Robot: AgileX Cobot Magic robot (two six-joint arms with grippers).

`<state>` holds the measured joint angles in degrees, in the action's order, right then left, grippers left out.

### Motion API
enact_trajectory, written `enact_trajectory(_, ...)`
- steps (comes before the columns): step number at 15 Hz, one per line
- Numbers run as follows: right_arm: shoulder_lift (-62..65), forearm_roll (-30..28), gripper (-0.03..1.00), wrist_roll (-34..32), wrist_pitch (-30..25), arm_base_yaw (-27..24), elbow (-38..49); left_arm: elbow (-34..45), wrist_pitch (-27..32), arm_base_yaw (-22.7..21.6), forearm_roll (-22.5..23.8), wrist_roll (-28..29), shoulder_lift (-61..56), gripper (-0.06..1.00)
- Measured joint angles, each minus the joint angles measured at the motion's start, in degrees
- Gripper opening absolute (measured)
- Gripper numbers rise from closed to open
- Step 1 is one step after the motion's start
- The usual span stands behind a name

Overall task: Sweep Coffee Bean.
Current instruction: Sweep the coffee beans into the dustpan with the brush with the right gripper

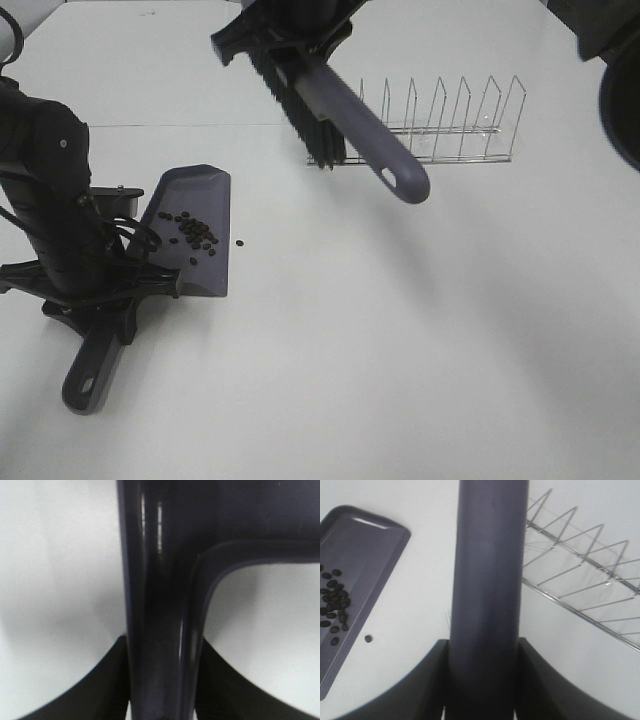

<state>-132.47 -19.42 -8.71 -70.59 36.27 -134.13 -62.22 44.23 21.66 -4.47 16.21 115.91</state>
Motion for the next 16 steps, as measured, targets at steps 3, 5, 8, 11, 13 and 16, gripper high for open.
enact_trajectory(3, 4.5, 0.2, 0.28, 0.6, 0.1, -4.5, 0.6, 0.0, 0.0, 0.0, 0.0, 0.0, 0.0, 0.32)
enact_trajectory(5, 6.5, 1.3, 0.28, 0.6, 0.1, -6.4, 4.4, 0.0, 0.0, 0.0, 0.3, 0.0, 0.0, 0.32)
enact_trajectory(8, 6.1, 7.3, 0.28, 0.3, 0.2, -6.0, 14.0, 0.0, 0.0, 0.0, 0.9, 0.1, 0.0, 0.32)
enact_trajectory(11, 2.8, 11.6, 0.28, -0.2, 2.9, -4.8, 19.8, 0.0, -0.1, 0.1, 0.9, 0.1, 0.0, 0.32)
enact_trajectory(13, -0.2, 11.2, 0.28, -2.0, 4.5, -3.6, 20.0, 0.0, -0.1, 0.1, 0.9, 0.1, 0.1, 0.32)
enact_trajectory(16, -4.8, 7.8, 0.28, -4.3, 6.8, 0.1, 17.7, 0.0, -0.1, 0.1, 0.9, 0.1, 0.1, 0.32)
